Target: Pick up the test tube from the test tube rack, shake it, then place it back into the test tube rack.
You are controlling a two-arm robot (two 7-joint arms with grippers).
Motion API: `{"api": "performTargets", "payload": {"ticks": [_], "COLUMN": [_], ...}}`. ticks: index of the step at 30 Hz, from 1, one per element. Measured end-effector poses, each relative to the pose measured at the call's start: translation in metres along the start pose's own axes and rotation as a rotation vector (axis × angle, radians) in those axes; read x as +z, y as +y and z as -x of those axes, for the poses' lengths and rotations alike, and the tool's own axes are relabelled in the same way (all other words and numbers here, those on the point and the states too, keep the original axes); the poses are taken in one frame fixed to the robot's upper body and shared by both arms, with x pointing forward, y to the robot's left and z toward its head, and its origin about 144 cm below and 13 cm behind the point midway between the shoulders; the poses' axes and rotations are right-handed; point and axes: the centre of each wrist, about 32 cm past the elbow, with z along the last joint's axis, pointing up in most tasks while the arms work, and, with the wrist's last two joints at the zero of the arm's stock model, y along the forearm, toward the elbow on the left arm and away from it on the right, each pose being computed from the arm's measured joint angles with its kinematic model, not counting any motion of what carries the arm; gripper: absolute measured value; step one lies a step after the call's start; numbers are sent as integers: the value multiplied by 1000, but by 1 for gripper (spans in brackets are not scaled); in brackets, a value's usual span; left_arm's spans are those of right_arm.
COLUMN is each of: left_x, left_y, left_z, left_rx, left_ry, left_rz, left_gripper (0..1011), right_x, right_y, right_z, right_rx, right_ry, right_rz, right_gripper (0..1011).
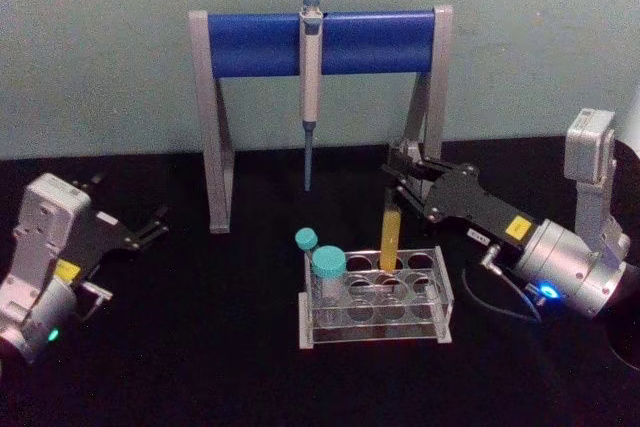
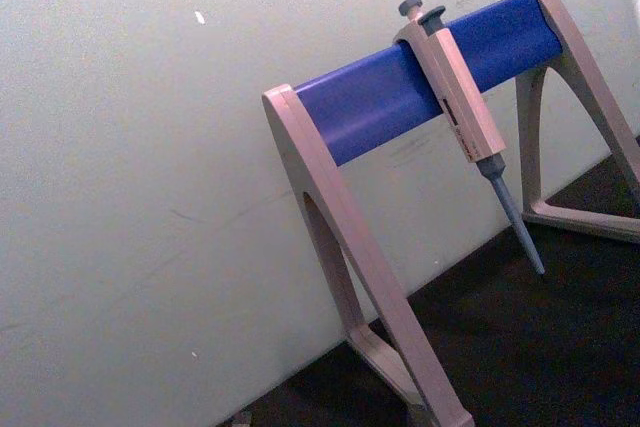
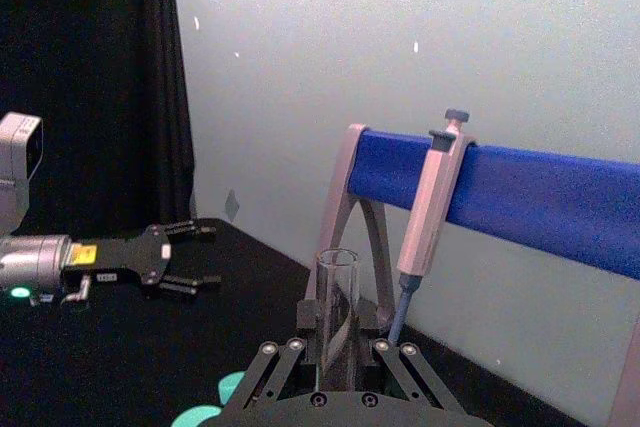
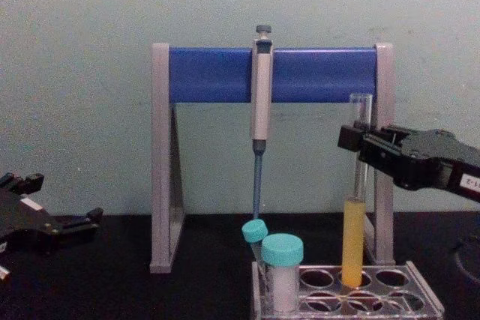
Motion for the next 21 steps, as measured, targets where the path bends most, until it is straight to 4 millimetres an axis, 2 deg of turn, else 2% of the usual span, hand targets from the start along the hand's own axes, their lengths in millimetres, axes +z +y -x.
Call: {"api": "performTargets", "payload": {"ticks": [21], "left_x": [0], "left_y": [0], "left_z": [0], "left_rx": [0], "left_ry": [0], "left_rz": [0], "left_gripper": [1001], "right_x": [-10], "right_y": [5], "right_z": [-1], "right_rx": [3], "right_ry": [4], "right_rz": [68], "right_gripper": [223]}}
